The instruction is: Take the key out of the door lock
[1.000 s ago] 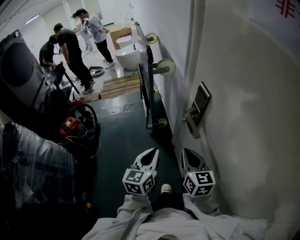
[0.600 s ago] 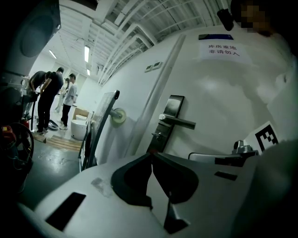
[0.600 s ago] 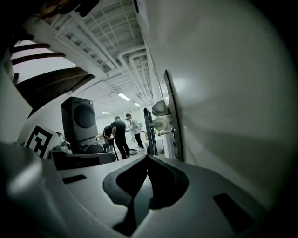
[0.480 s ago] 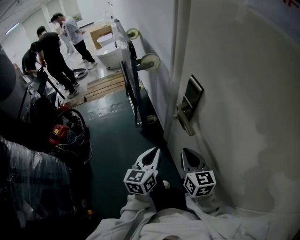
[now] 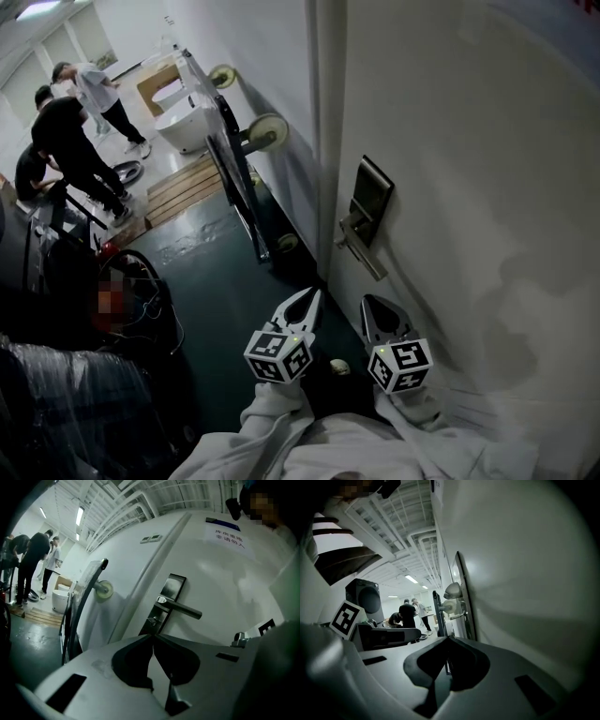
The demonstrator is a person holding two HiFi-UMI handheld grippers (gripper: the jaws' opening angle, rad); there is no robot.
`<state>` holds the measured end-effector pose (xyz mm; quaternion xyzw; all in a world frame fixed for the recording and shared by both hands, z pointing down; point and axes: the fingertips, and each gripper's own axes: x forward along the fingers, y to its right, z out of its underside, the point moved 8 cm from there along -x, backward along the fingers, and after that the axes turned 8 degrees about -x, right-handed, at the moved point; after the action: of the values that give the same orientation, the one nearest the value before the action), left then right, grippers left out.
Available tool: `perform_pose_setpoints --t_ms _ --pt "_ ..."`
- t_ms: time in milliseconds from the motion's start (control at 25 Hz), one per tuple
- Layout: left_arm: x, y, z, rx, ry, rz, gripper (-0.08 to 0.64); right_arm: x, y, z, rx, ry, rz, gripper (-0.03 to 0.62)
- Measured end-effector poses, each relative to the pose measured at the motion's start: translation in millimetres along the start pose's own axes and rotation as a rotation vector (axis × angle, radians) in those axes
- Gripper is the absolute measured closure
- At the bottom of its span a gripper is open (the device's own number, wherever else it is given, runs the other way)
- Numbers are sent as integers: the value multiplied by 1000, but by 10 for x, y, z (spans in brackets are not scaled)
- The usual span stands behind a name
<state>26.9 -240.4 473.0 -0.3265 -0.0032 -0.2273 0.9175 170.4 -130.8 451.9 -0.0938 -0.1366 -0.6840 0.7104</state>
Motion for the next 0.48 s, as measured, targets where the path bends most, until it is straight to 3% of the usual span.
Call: perform_pose_setpoints --t_ms 480 --pt "381 -205 -286 -53 -125 217 540 162 -121 -31 71 3 185 540"
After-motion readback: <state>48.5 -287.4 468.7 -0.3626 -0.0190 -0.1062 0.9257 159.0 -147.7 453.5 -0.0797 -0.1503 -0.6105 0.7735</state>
